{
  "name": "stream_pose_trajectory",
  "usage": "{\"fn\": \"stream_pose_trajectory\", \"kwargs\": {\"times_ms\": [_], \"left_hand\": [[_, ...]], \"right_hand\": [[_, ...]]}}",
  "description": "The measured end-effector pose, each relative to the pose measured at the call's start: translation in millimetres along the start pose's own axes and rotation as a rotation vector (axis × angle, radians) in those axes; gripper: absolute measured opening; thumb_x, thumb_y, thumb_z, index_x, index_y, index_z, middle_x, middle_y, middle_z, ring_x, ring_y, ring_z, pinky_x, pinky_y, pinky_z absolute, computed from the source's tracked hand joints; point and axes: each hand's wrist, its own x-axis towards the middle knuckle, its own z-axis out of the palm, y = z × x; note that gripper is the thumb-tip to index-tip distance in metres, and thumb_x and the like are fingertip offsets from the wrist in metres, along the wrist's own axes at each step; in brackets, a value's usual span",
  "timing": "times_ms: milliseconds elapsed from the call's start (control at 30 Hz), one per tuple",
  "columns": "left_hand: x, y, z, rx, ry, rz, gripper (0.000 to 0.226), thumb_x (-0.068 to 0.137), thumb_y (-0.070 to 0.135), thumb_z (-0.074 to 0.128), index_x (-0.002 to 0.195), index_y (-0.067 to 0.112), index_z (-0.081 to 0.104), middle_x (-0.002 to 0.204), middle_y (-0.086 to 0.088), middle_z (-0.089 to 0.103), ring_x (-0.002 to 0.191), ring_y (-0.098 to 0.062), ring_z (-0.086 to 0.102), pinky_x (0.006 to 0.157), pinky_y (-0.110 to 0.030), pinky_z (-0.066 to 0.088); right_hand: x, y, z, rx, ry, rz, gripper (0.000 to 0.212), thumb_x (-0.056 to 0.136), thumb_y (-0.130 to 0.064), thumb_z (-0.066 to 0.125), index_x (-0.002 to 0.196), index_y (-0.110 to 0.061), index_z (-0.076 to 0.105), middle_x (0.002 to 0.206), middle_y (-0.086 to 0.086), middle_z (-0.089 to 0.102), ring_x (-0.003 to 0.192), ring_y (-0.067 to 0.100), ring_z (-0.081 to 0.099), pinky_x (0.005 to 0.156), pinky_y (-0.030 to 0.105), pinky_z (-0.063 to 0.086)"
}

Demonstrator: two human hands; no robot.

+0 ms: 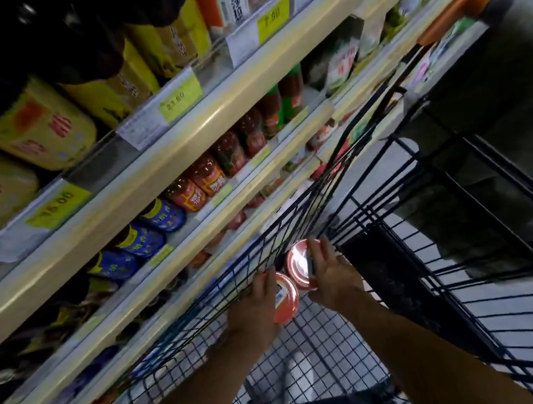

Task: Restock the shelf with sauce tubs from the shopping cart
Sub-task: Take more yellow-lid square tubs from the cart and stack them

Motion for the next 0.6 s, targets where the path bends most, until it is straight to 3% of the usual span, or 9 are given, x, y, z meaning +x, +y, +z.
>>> {"fn": "stream_pose_trajectory", "kwargs": {"times_ms": [167,400,600], "left_hand": [[14,3,12,0.109,-0.029,0.014,0.128,0.081,0.057,0.076,0.159,0.019,-0.019,0.169,-0.010,-0.006,0.135,-0.038,0.044,0.091,-0.044,0.054],[4,-4,11,0.014,0.001,0.054,0.125,0.073,0.049,0.085,0.159,0.021,-0.002,0.160,-0.008,0.015,0.133,-0.032,0.046,0.095,-0.046,0.053],[-25,-17,11,-0.052,0.005,0.071,0.126,0.071,0.054,0.084,0.158,0.020,0.000,0.166,-0.007,0.009,0.137,-0.032,0.044,0.101,-0.048,0.051]], "right_hand": [[13,-7,5,-0.010,0.041,0.028,0.127,0.080,-0.058,0.074,0.157,-0.025,-0.021,0.168,0.010,-0.010,0.145,0.043,0.028,0.105,0.051,0.048],[9,-9,8,0.188,0.102,0.024,0.126,0.072,-0.044,0.084,0.159,-0.028,-0.006,0.162,0.009,0.011,0.143,0.035,0.025,0.106,0.051,0.045],[-16,-14,2,0.301,0.091,0.013,0.130,0.068,-0.043,0.086,0.157,-0.037,-0.008,0.162,0.014,0.008,0.147,0.040,0.016,0.112,0.060,0.037]]}}
